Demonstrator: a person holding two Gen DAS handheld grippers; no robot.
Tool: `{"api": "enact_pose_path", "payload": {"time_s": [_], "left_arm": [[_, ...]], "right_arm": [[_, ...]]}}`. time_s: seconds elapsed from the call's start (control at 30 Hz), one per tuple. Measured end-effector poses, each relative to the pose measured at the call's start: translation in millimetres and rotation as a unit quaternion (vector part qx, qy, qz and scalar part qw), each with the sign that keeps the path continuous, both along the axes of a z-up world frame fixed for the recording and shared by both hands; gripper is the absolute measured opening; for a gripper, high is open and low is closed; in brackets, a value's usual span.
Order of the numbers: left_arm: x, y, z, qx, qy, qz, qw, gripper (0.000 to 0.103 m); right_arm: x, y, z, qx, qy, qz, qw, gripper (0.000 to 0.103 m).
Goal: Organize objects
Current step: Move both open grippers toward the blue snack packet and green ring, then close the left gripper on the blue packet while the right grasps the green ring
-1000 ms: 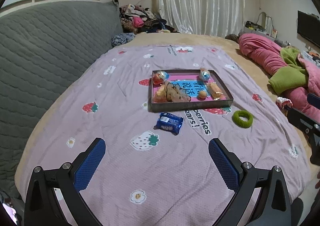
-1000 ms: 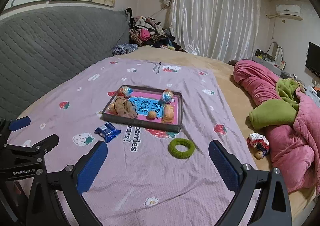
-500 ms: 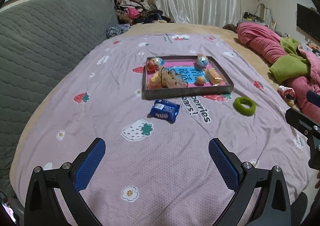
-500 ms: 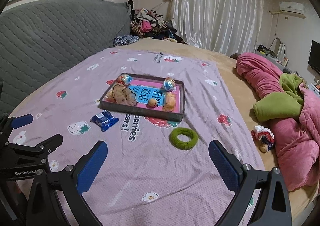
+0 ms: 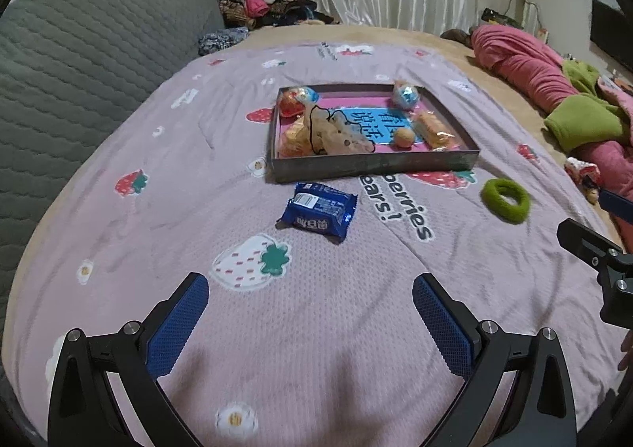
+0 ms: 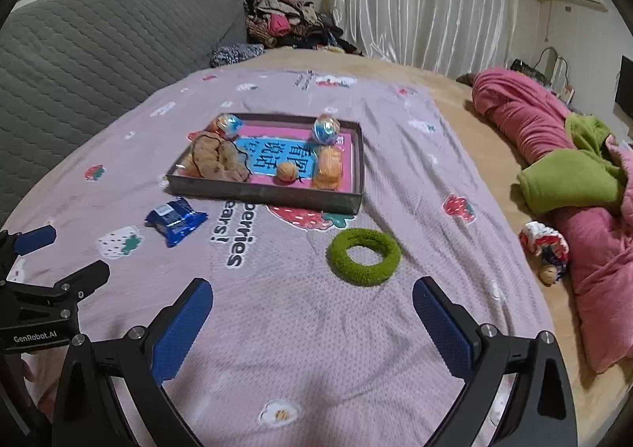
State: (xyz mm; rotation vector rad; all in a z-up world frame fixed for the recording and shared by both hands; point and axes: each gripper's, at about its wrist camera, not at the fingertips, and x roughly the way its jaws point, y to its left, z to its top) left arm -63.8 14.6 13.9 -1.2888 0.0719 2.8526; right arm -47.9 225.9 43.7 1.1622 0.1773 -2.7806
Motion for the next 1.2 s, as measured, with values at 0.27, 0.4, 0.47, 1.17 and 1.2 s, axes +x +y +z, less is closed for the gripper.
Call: {"api": "enact_pose_path", "payload": {"time_s": [0.27, 0.4, 0.47, 1.17, 1.2], "left_arm": [[-54.3, -0.5, -36.5, 0.0, -0.027, -0.004, 0.9996, 0.103], [-75.7, -1.7, -49.8, -0.002, -0.034, -0.004, 0.9994, 0.103], [-86.6, -4.1, -56.1, -0.003, -0.039, -0.004, 0.9992, 0.103], [-144.2, -11.2, -96.1, 0.033, -0.053, -0.035, 0.9975, 0.096], [-143.9, -10.6, -95.7, 0.035, -0.054, -0.04, 0.9971, 0.086]], "right_arm": [[-51.1, 12.0, -39.1, 0.005, -0.037, -0.017, 0.999, 0.102], [-74.3, 20.4, -56.4, 0.007, -0.051, -0.029, 0.998, 0.102], [-82.3, 23.2, -61.8, 0.008, -0.054, -0.032, 0.998, 0.102], [-120.7, 20.1, -107.0, 0.011, -0.087, -0.004, 0.996, 0.024], [-120.1, 19.2, -105.4, 0.002, -0.087, 0.002, 0.996, 0.02]]}}
